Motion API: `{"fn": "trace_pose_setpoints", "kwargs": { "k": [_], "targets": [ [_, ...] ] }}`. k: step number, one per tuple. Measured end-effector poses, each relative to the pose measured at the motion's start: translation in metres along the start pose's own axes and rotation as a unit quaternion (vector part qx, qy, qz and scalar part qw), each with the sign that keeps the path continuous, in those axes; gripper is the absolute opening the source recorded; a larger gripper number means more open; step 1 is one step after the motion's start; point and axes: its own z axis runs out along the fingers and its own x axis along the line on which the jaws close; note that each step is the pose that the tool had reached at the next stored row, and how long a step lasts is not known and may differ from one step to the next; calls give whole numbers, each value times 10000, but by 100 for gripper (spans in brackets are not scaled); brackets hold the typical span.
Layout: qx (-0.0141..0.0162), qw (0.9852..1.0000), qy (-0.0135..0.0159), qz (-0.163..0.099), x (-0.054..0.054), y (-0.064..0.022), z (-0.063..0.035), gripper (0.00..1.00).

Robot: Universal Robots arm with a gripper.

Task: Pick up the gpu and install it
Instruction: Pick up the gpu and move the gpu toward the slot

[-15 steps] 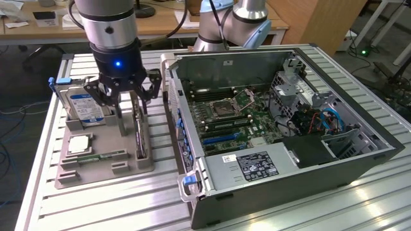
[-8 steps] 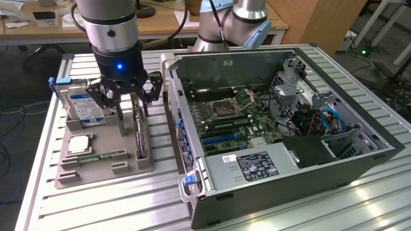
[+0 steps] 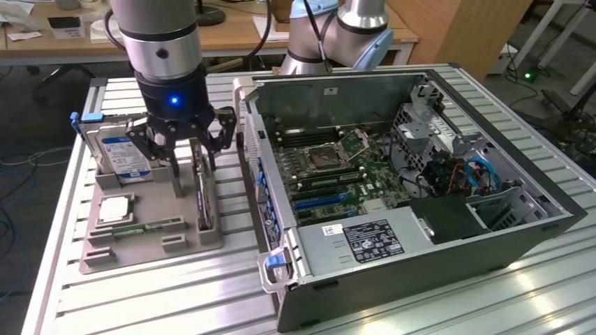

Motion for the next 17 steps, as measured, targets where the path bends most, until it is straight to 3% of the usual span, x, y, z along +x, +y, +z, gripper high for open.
{"fn": "trace_pose_setpoints", "kwargs": {
  "k": [11, 17],
  "targets": [
    [21, 10000, -39, -1, 3, 0, 71, 59],
    [32, 10000, -88, -1, 3, 1, 102, 59]
  ]
}}
